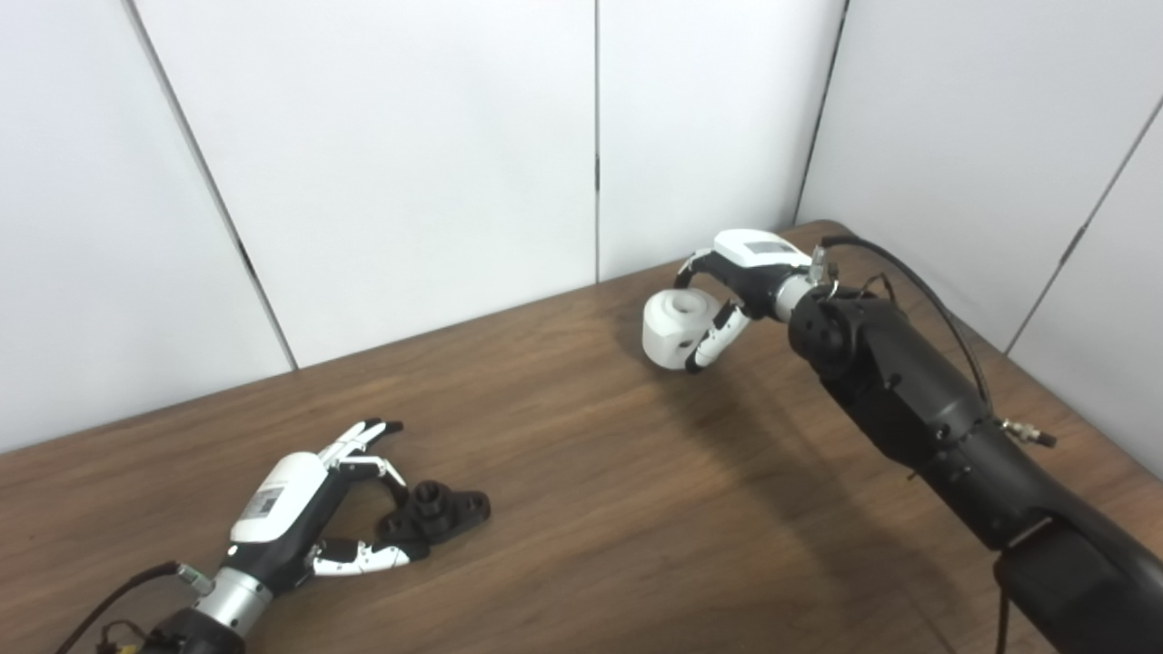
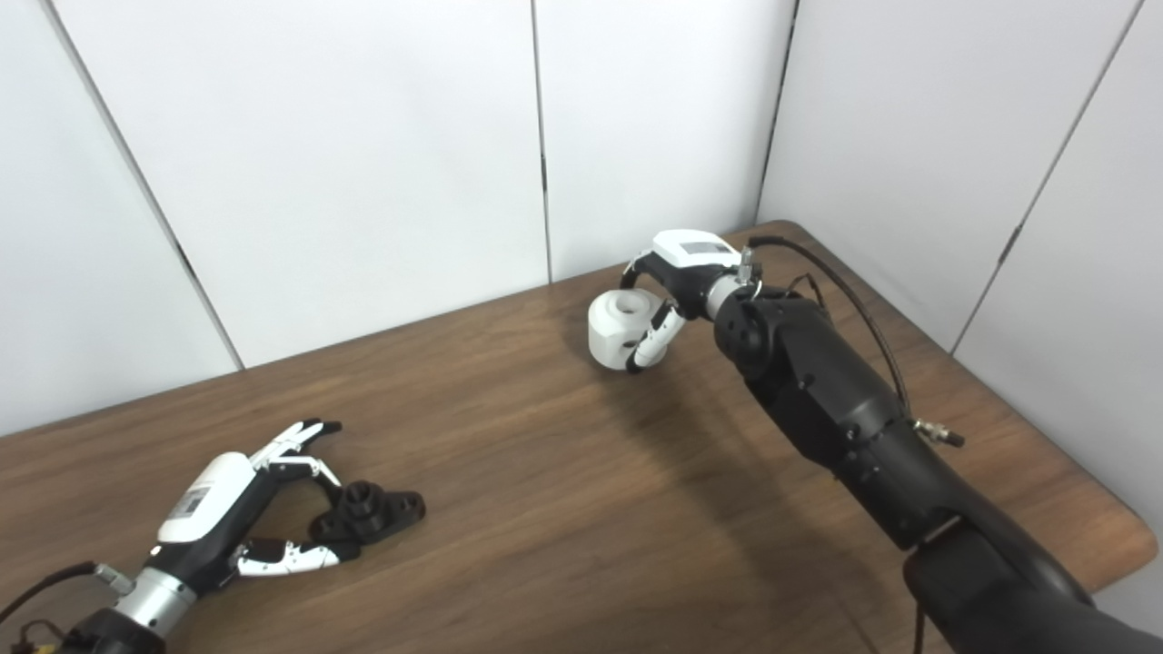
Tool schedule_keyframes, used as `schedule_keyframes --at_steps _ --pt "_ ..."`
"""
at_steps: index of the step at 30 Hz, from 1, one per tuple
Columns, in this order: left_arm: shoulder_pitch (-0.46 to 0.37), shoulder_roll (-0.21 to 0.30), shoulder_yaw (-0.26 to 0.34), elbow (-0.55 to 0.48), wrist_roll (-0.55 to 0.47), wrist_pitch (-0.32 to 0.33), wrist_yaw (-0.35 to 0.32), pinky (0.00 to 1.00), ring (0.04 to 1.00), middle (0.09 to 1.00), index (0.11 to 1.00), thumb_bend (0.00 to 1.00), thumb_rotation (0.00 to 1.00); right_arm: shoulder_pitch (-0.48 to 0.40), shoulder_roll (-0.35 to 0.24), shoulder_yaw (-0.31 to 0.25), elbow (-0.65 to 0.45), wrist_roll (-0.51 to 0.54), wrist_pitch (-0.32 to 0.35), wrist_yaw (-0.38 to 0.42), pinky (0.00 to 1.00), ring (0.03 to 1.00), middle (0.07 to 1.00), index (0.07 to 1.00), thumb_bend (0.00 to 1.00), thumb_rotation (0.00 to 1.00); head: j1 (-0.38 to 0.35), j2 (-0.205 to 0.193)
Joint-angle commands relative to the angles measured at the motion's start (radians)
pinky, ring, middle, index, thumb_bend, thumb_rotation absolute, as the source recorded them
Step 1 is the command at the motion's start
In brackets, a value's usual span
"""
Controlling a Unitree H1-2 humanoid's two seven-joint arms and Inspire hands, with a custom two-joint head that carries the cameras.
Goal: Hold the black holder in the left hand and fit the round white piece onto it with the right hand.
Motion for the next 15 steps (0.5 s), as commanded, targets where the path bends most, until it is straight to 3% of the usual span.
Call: schedule_keyframes --at_steps 1,10,15 --pt "0.069 0.037 -0.033 0.051 0.038 0.012 -0.040 0.89 0.969 0.929 0.483 0.52 0.07 -0.054 -0.016 -0.003 -0.010 -0.002 -0.019 -0.031 0.91 0.954 0.919 0.771 0.90 0.29 0.002 0.003" --pt "0.075 0.039 -0.025 0.036 0.044 0.012 -0.059 0.89 0.969 0.936 0.483 0.52 0.07 -0.071 -0.005 0.024 0.028 -0.013 -0.015 -0.043 0.92 0.949 0.909 0.749 0.89 0.27 0.009 0.009" --pt "0.079 0.038 -0.011 0.027 0.045 0.012 -0.076 0.90 0.968 0.936 0.483 0.52 0.07 -0.068 -0.002 0.023 0.058 0.007 -0.066 -0.101 0.91 0.924 0.874 0.697 0.86 0.23 0.015 0.014"
